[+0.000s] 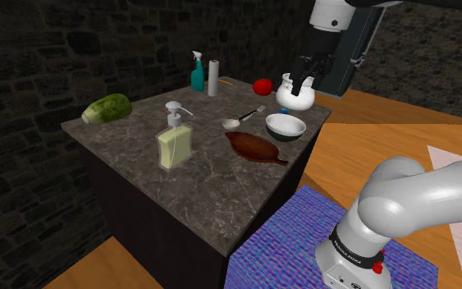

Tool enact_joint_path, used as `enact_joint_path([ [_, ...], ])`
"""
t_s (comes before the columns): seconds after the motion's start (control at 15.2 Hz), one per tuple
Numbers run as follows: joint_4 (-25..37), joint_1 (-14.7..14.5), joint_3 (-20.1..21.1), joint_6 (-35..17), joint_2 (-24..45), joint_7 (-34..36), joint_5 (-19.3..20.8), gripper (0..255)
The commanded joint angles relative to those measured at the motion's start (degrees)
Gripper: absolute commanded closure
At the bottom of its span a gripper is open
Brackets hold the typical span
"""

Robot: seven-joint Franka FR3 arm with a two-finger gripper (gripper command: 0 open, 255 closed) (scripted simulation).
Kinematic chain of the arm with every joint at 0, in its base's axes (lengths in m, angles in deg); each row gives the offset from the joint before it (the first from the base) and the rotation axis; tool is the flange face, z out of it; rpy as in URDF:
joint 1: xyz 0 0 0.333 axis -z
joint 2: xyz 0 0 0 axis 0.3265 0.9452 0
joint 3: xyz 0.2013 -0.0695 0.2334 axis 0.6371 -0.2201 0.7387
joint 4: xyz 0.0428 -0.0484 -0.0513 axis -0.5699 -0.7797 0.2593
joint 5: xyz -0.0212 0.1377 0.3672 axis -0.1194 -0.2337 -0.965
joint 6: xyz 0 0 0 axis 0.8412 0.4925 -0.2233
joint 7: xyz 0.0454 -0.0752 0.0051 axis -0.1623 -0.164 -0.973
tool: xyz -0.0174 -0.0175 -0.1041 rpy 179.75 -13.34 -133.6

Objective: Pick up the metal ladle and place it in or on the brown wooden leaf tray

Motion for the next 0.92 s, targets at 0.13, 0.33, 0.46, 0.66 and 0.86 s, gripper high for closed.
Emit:
enact_joint_path([
  [0.13, -1.0, 1.0, 0.9, -4.0, 2.7, 3.8, -0.6, 0],
  [0.33, -1.7, 2.5, 2.1, -9.8, 7.3, 9.3, -1.4, 0],
  [0.46, -1.7, 3.5, 2.8, -13.5, 10.6, 13.0, -1.7, 0],
  [0.66, -1.1, 5.0, 3.7, -18.8, 16.1, 18.4, -1.9, 0],
  [0.86, 0.2, 6.4, 4.4, -23.6, 21.8, 23.8, -1.8, 0],
])
